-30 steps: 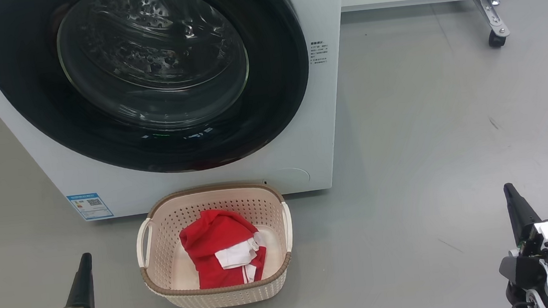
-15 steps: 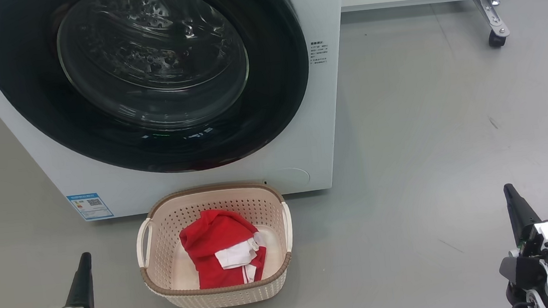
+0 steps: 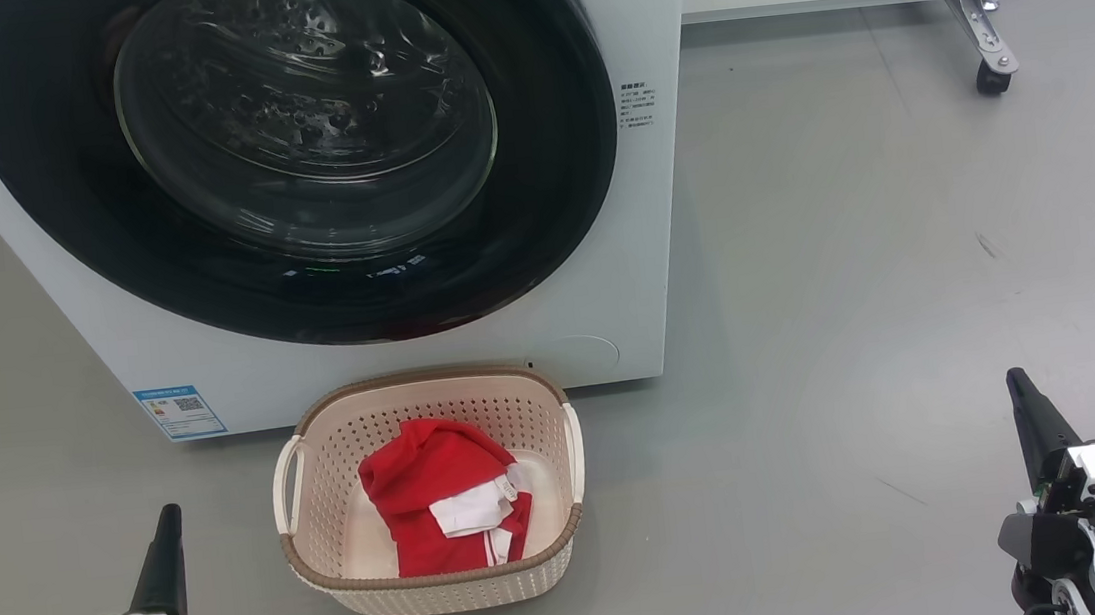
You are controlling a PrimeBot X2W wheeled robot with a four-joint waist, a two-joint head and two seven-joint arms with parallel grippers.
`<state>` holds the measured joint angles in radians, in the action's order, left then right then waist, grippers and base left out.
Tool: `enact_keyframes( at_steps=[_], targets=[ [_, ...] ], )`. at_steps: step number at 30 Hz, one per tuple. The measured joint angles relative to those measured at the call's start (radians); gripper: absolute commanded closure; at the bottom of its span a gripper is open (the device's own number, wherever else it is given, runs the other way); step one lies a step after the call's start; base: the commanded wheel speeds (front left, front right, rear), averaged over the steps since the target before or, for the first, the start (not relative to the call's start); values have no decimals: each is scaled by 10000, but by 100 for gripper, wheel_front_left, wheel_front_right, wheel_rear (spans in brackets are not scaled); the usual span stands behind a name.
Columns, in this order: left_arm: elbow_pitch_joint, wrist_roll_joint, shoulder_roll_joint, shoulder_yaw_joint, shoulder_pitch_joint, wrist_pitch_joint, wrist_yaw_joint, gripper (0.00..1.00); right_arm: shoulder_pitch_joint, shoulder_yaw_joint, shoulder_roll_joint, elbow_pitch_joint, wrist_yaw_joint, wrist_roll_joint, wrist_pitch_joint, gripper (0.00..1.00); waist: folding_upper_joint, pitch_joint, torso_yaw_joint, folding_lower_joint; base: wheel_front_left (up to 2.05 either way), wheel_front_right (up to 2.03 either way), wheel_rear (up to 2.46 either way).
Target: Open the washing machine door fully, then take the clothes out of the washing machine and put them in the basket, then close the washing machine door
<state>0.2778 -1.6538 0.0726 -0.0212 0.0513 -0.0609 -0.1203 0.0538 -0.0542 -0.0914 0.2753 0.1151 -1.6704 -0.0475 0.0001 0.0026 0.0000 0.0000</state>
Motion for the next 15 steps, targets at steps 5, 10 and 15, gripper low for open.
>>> enact_keyframes(
  at_steps=[5,10,15],
  targets=[
    [2,0,0,-8,1,0,0,100,1,-6,0,8,6,0,-2,100,0,0,0,0,0,0,0],
    [6,0,0,-13,3,0,0,100,2,-10,0,13,12,0,-2,100,0,-1,0,0,0,0,0],
    [8,0,0,-19,5,0,0,100,3,-13,0,17,12,0,-2,100,0,-1,0,0,0,0,0]
  ],
)
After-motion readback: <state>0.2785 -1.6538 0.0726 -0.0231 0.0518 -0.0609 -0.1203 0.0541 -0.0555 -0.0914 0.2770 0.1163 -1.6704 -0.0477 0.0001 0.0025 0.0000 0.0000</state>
